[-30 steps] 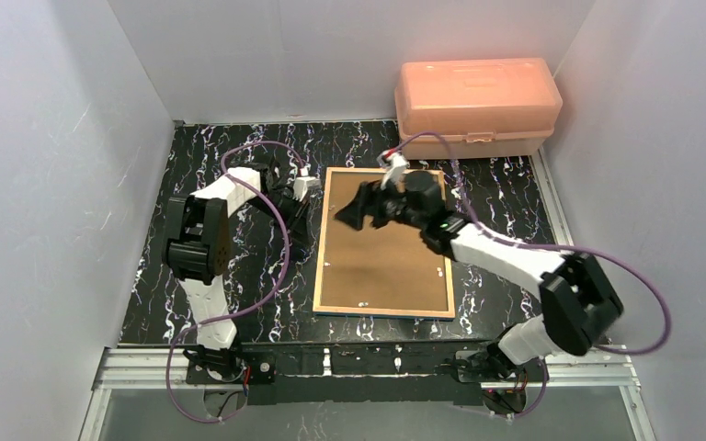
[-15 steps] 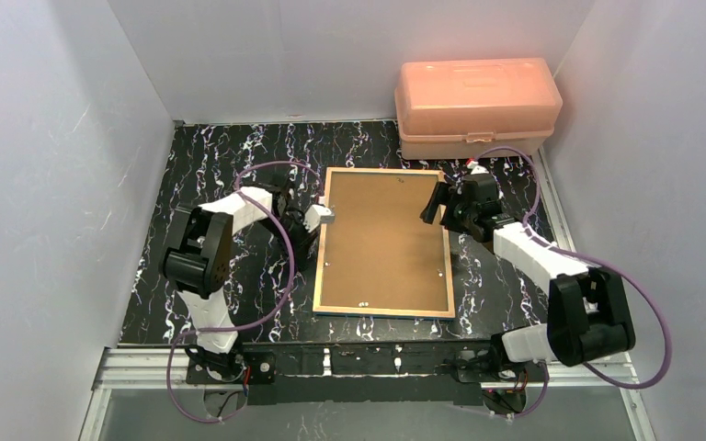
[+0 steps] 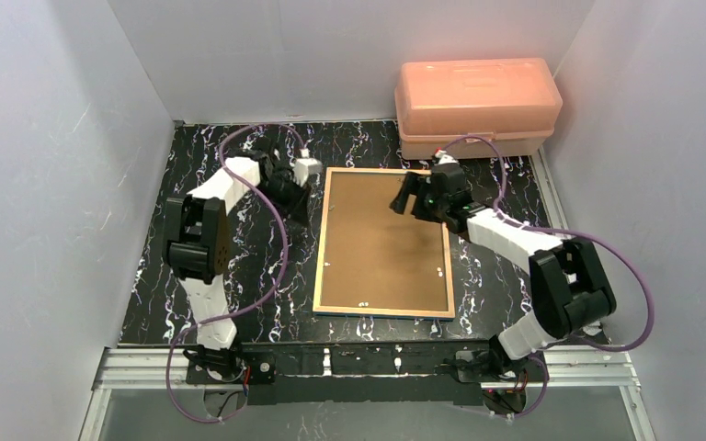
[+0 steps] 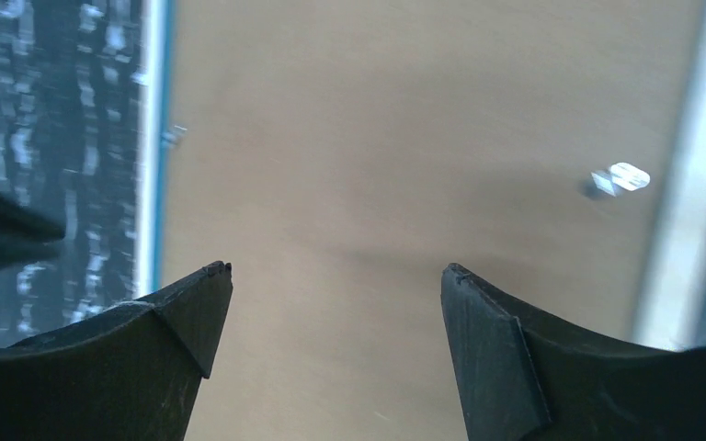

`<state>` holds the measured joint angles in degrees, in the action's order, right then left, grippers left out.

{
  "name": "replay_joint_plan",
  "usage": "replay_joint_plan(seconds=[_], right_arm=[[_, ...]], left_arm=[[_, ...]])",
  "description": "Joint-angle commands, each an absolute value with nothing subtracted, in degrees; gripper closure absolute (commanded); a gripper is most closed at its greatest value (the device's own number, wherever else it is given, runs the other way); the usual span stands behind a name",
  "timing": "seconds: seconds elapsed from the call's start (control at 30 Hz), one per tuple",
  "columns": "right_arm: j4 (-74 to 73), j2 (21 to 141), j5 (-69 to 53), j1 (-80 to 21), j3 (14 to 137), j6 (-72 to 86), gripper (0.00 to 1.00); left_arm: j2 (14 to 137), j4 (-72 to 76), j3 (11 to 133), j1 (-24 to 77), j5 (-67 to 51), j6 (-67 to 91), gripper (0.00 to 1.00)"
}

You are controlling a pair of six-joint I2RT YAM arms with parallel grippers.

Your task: Put the photo into the frame

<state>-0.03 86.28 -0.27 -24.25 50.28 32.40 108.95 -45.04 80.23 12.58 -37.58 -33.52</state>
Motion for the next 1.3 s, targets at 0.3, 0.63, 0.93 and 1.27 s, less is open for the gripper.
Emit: replay_joint_plan(seconds=[0.3, 0.63, 0.93, 1.27], right_arm=[[16.4, 106.0, -2.5, -35.8, 67.4, 47.7, 0.11], [20.9, 118.8, -6.7, -38.6, 75.9, 54.0, 0.12], [24.4, 123.3, -8.7, -39.3, 78.0, 57.7, 0.14], [24.9, 124.2, -8.7, -40.2, 77.9, 58.8, 0.16]], left_arm=[[126.1, -42.4, 94.5, 9.4, -49.4, -9.4, 0.66], [128.4, -40.0, 92.9, 9.2, -51.4, -7.6, 0.74], [129.2, -39.8, 92.0, 8.9, -50.0, -7.5, 0.81], [129.1, -39.6, 91.4, 8.9, -49.7, -7.5, 0.84]])
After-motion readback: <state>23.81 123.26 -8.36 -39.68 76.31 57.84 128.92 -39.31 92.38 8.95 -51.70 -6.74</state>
